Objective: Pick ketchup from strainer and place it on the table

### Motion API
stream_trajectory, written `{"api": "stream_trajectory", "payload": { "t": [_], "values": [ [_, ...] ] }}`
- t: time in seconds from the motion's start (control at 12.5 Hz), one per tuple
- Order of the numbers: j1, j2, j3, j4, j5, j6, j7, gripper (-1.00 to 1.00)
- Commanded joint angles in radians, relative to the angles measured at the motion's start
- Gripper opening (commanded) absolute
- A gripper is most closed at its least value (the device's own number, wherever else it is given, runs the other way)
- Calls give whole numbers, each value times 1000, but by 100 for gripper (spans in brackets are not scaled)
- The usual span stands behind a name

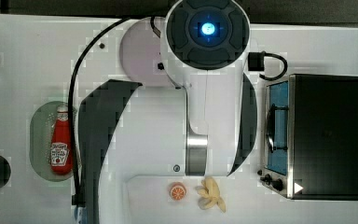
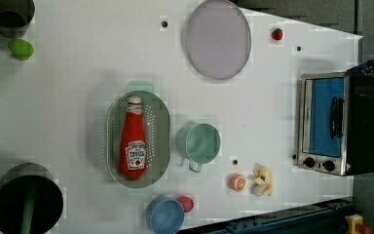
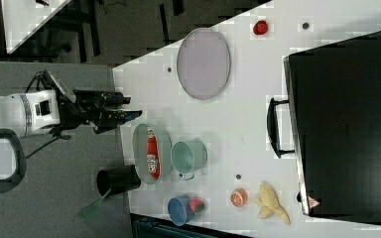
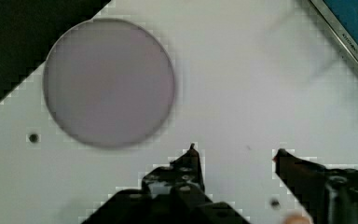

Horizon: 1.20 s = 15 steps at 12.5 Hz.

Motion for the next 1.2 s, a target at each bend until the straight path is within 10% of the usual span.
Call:
{"api": "stream_trajectory", "payload": {
  "t": [0.08, 0.24, 1.2],
  "values": [
    [-98, -113, 76, -5, 25, -125, 12, 59],
    [-86, -107, 106, -5, 30, -121, 12, 100],
    [4, 75, 643, -30, 25, -50, 22, 100]
  ]
}}
